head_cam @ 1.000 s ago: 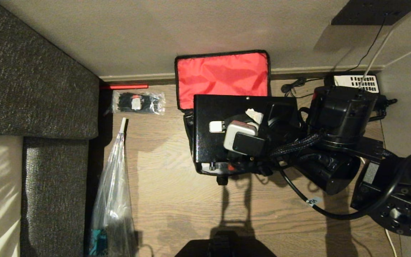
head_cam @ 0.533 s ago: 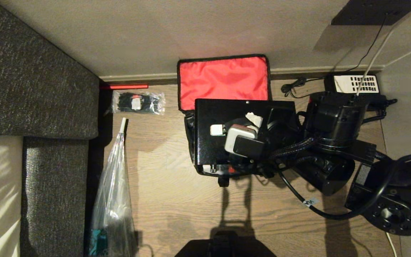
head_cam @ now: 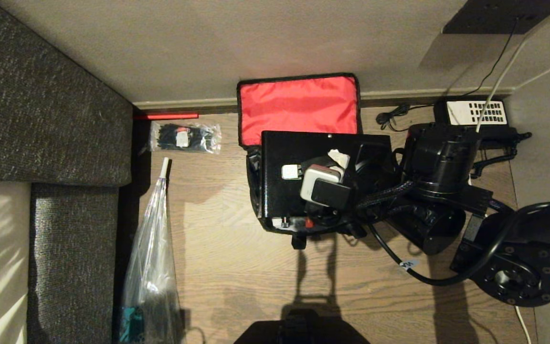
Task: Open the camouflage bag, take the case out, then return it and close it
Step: Place the black box back
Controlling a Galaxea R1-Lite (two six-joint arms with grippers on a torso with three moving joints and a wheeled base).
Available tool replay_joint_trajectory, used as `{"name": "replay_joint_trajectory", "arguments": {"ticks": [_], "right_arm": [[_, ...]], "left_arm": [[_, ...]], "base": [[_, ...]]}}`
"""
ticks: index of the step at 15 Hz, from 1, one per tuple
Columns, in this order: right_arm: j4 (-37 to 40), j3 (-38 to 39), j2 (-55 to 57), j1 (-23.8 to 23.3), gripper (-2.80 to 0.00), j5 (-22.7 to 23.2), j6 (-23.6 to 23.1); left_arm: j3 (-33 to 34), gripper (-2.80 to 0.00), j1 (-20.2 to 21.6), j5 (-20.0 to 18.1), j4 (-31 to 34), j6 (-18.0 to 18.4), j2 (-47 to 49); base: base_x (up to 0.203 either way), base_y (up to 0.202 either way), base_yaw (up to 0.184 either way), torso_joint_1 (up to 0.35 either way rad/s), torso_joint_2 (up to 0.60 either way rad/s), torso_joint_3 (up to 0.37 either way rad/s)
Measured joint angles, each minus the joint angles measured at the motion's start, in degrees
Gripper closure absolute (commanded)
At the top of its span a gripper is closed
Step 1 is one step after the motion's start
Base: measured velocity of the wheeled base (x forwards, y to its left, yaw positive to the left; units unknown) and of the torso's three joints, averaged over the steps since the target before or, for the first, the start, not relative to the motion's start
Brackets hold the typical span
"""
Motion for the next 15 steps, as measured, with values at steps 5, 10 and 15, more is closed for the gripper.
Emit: {"name": "replay_joint_trajectory", "arguments": {"ticks": [5, 10, 15], "right_arm": [[0.1, -0.1, 0.6, -0.3, 0.0, 0.3, -0.2], [-0.3, -1.4, 2.6, -1.0, 0.0, 0.4, 0.3], [-2.1, -2.7, 5.1, -2.3, 0.0, 1.1, 0.2]], "left_arm": [[0.0, 0.0, 0.0, 0.0, 0.0, 0.0, 0.0], [0.0, 0.0, 0.0, 0.0, 0.0, 0.0, 0.0], [0.0, 0.0, 0.0, 0.0, 0.0, 0.0, 0.0]], "base": [[0.0, 0.0, 0.0, 0.0, 0.0, 0.0], [0.0, 0.0, 0.0, 0.0, 0.0, 0.0], [0.0, 0.0, 0.0, 0.0, 0.0, 0.0]]}}
